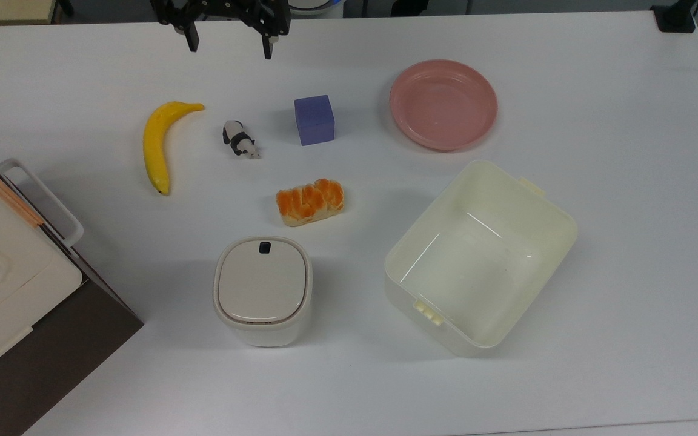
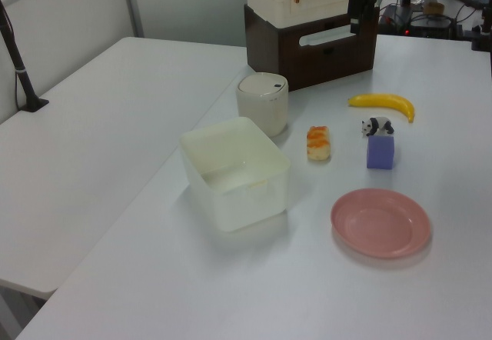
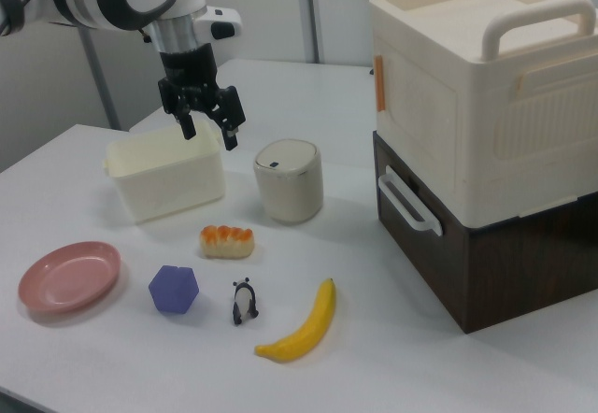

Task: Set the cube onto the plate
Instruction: 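Move the gripper from its start pose toward the purple cube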

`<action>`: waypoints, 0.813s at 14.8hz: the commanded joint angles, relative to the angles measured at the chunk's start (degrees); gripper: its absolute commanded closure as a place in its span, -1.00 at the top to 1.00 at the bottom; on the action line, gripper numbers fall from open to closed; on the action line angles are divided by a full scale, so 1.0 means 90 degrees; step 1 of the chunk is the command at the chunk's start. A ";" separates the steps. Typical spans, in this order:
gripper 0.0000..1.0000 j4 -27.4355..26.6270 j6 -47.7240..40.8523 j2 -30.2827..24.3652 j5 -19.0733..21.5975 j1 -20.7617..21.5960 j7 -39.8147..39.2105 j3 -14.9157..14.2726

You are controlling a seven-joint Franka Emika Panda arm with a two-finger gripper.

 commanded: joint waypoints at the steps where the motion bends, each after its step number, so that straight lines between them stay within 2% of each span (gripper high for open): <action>1: 1.00 -0.0028 -0.0059 -0.0081 -0.0034 0.0019 0.0031 -0.0028; 12: 1.00 -0.0007 -0.0089 -0.0080 -0.0005 0.0019 0.0030 -0.0018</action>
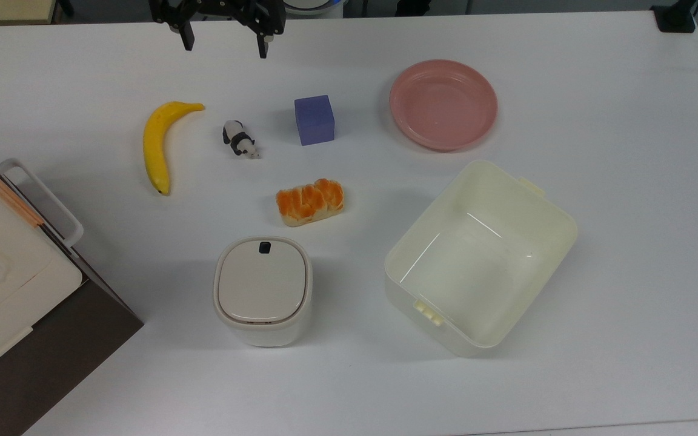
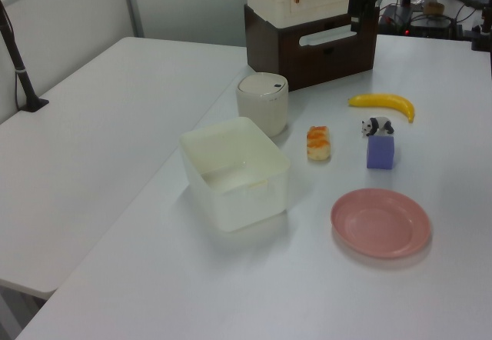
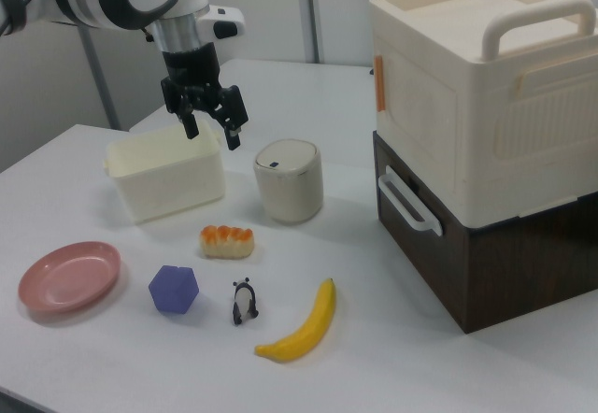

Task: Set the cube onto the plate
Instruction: 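Move the gripper from its start pose toward the purple cube, then lower the open gripper over the purple cube and close on it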

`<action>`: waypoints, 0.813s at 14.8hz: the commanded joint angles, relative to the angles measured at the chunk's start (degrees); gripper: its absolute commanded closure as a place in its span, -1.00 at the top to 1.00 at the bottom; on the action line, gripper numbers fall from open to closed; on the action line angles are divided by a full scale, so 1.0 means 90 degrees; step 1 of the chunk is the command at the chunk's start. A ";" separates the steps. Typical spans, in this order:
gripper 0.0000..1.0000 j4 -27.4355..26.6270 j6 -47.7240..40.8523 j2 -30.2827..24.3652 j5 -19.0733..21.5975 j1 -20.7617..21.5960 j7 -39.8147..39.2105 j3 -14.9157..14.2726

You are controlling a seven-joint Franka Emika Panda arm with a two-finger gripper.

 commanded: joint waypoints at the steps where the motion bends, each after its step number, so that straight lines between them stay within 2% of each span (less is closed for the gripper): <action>1: 1.00 -0.0029 -0.0079 -0.0079 -0.0005 0.0098 0.0019 0.0015; 4: 1.00 -0.0038 -0.0069 -0.0088 0.0024 0.0224 0.0029 0.0131; 7: 1.00 -0.0077 -0.0088 -0.0137 0.0015 0.0624 0.0077 0.0142; 10: 1.00 -0.0408 -0.0049 -0.0312 -0.0015 0.0947 0.0097 0.0142; 12: 1.00 -0.0963 0.0009 -0.0585 -0.0015 0.1074 0.0058 0.0142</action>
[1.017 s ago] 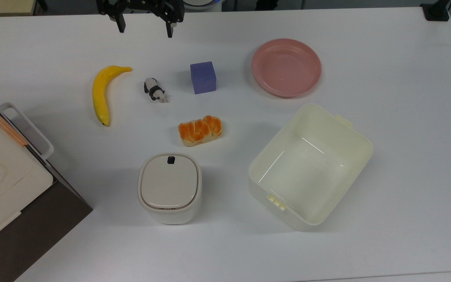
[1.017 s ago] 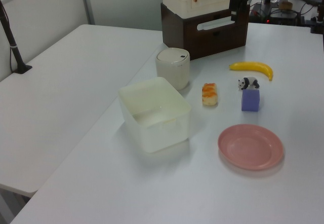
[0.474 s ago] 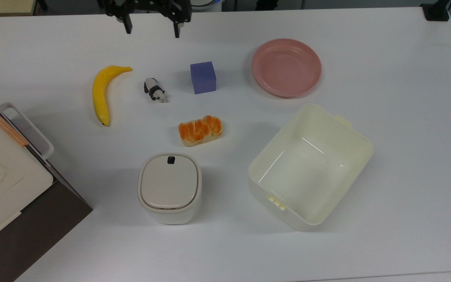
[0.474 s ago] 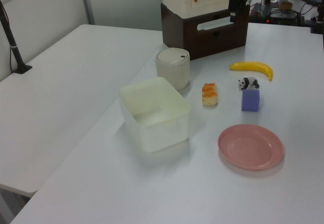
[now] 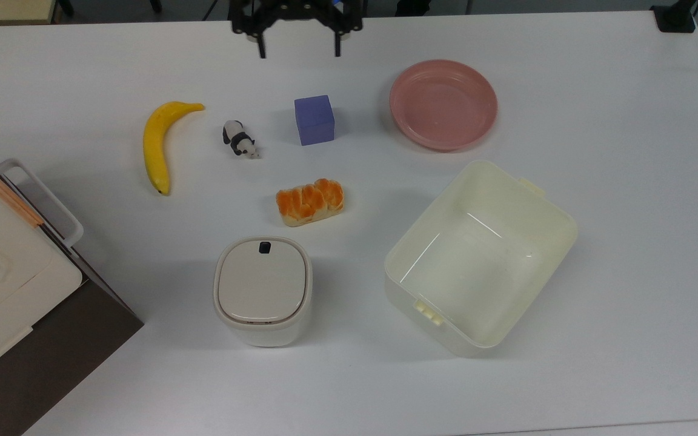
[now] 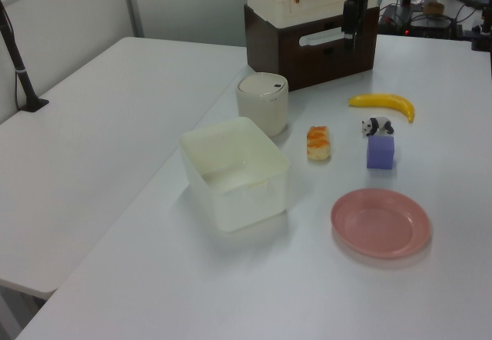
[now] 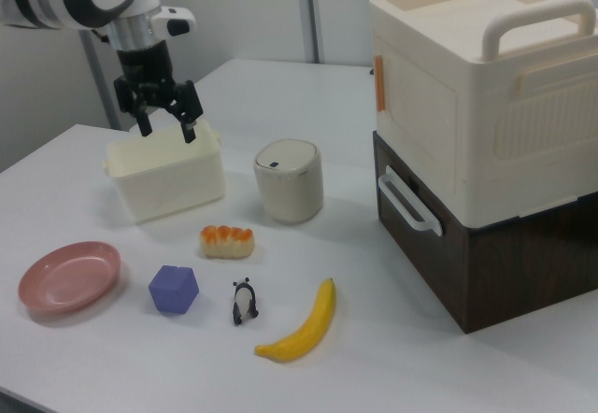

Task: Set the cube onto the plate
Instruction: 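Lower the open gripper over the purple cube and close on it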

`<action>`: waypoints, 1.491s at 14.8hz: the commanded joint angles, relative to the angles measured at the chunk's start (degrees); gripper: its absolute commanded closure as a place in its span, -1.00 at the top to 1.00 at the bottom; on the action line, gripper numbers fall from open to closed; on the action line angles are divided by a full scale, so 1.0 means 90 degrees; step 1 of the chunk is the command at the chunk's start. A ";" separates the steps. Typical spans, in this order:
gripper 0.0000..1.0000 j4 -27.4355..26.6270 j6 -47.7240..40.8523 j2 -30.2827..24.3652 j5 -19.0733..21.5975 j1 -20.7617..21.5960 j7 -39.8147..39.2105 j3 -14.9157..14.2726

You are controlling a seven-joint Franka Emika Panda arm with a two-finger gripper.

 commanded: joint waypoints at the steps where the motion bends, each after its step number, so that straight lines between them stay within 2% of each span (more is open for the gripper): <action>1: 1.00 -0.1174 0.0100 -0.0709 -0.0020 0.0297 0.0034 -0.0051; 2: 1.00 -0.1680 0.0371 -0.0933 -0.0030 0.0336 0.0024 -0.0051; 4: 1.00 -0.2327 0.0870 -0.1139 -0.0040 0.0336 0.0014 -0.0051; 13: 1.00 -0.4174 0.2316 -0.1053 -0.0284 0.0249 -0.0826 -0.0139; 22: 1.00 -0.4136 0.2824 -0.0066 -0.0284 0.0297 -0.0689 -0.0130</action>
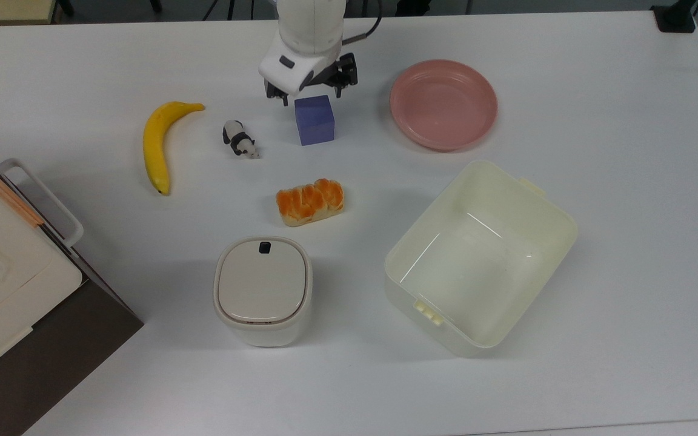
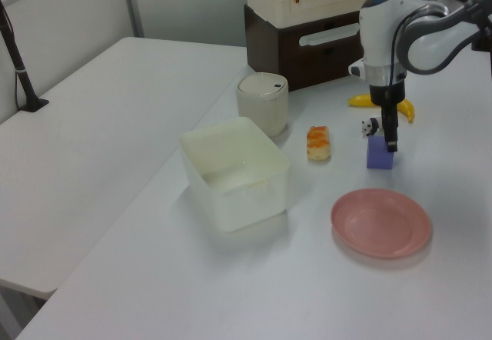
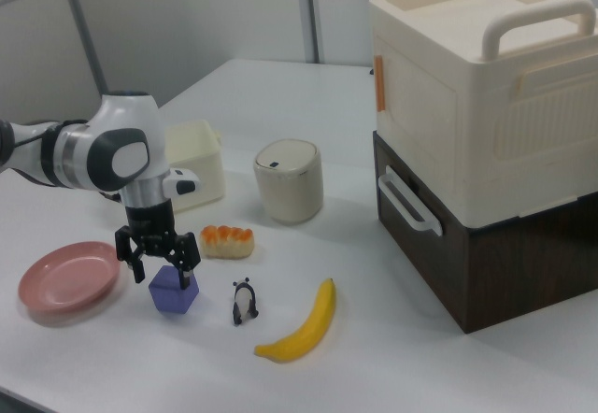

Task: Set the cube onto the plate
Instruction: 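Lift the purple cube and carry it over the pink plate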

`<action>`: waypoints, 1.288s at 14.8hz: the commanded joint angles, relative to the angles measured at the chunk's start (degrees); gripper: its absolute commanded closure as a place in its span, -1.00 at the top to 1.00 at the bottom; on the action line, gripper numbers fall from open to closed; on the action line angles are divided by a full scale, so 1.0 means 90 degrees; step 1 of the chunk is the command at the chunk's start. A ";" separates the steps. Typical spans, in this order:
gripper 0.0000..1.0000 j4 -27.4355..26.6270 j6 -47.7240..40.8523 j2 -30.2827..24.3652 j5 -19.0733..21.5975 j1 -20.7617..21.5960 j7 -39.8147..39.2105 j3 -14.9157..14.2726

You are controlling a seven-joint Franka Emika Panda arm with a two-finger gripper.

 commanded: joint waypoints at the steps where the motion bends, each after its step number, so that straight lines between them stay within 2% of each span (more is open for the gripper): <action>1: 1.00 -0.0017 0.0377 0.0272 -0.0061 0.0079 -0.0011 -0.0037; 2: 1.00 0.0003 0.0377 0.0321 -0.0061 0.0079 -0.0011 -0.0037; 3: 0.87 0.0022 0.0387 0.0350 -0.0061 0.0069 -0.0011 -0.0037; 5: 0.22 0.0159 0.0387 0.0438 -0.0061 0.0079 -0.0011 -0.0047; 6: -0.02 0.0188 0.0378 0.0477 -0.0071 0.0079 -0.0011 -0.0037; 7: -0.15 0.0227 0.0377 0.0507 -0.0071 0.0079 -0.0011 -0.0037; 10: -0.30 0.0567 -0.0205 0.0322 -0.0071 0.0089 -0.0011 -0.0018; 13: -0.29 0.1241 -0.1026 0.0312 -0.0061 0.0205 -0.0011 0.0070; 16: -0.28 0.1691 -0.1788 0.0302 -0.0061 0.0790 0.0038 0.0080; 19: -0.24 0.1693 -0.1918 0.0263 -0.0051 0.1766 0.0798 0.0090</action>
